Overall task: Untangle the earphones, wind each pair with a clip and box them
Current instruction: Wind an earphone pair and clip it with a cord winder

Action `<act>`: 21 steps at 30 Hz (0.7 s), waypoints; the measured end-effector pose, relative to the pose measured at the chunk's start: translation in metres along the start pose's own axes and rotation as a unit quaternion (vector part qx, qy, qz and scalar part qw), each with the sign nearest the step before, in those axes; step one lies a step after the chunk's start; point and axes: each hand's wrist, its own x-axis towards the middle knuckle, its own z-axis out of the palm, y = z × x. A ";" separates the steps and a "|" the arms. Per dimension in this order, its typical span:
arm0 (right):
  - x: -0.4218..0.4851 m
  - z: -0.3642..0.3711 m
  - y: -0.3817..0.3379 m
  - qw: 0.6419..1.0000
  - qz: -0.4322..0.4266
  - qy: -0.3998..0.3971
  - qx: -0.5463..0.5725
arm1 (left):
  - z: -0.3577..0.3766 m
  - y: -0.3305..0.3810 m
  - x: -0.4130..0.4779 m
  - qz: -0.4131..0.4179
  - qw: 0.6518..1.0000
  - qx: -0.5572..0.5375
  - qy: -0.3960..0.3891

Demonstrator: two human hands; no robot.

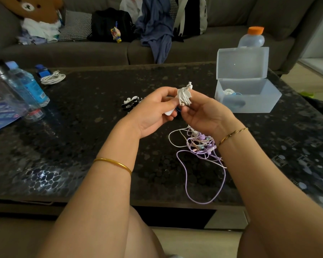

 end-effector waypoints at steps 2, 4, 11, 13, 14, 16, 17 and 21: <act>-0.001 0.002 0.000 1.000 -0.008 -0.003 0.001 | 0.001 0.000 0.001 -0.014 0.999 -0.053 0.003; 0.000 0.005 0.006 0.999 -0.037 0.003 -0.001 | 0.004 -0.001 0.003 -0.036 0.995 -0.091 0.024; -0.001 0.005 0.017 0.984 -0.155 0.073 -0.048 | 0.009 -0.003 0.006 -0.033 0.990 -0.009 0.136; 0.000 0.007 0.019 0.968 -0.202 0.118 -0.094 | 0.009 -0.002 0.007 -0.024 0.989 0.015 0.143; 0.001 0.007 0.021 0.956 -0.231 0.139 -0.119 | 0.011 0.001 0.007 -0.023 0.991 0.009 0.130; 0.005 0.007 0.023 0.931 -0.272 0.169 -0.174 | 0.014 0.006 0.005 -0.028 0.993 -0.049 0.100; 0.006 0.007 0.024 0.923 -0.281 0.173 -0.198 | 0.014 0.008 0.005 -0.026 0.993 -0.079 0.088; 0.005 0.006 0.025 0.923 -0.280 0.156 -0.212 | 0.012 0.007 0.004 0.014 0.995 -0.028 0.093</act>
